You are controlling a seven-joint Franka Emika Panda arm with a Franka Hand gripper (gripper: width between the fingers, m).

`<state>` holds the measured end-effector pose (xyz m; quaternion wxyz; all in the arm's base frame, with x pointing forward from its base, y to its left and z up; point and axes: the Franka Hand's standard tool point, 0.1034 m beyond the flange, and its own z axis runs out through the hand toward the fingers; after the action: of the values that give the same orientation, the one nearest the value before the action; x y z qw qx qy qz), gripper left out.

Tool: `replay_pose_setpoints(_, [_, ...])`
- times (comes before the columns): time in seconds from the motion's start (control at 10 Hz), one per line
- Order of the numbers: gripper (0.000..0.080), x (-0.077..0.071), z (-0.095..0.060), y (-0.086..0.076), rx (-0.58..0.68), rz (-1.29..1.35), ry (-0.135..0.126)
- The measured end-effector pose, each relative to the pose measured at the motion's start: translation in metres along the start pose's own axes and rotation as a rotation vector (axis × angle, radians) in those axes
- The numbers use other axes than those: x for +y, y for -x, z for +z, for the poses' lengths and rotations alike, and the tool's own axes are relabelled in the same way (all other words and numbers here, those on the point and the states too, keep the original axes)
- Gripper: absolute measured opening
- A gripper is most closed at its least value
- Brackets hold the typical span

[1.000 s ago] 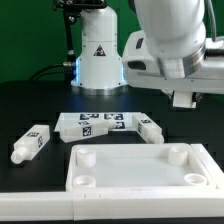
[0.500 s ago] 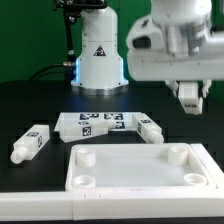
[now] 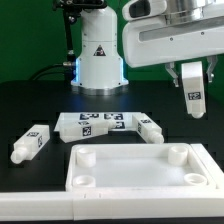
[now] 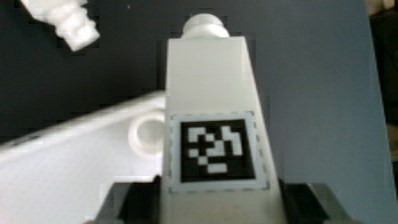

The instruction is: Assemble desk

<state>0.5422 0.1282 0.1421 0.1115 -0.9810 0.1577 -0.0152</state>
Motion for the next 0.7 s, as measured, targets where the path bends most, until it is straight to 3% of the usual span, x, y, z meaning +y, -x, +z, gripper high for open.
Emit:
replay_pose_setpoints(0.1, [0.0284,0.006,-0.001,-0.012,0.053,-0.041,-0.002])
replay_pose_setpoints(0.2, [0.0284,0.010,-0.011,-0.035,0.108,-0.085,-0.002])
replay_pose_setpoints(0.3, [0.0284,0.007,-0.022,-0.061,0.189,-0.151,0.005])
replay_pose_setpoints(0.4, [0.0284,0.003,-0.024,-0.075,0.259,-0.253,0.016])
replay_pose_setpoints(0.7, [0.0284,0.004,-0.022,-0.074,0.462,-0.254,-0.004])
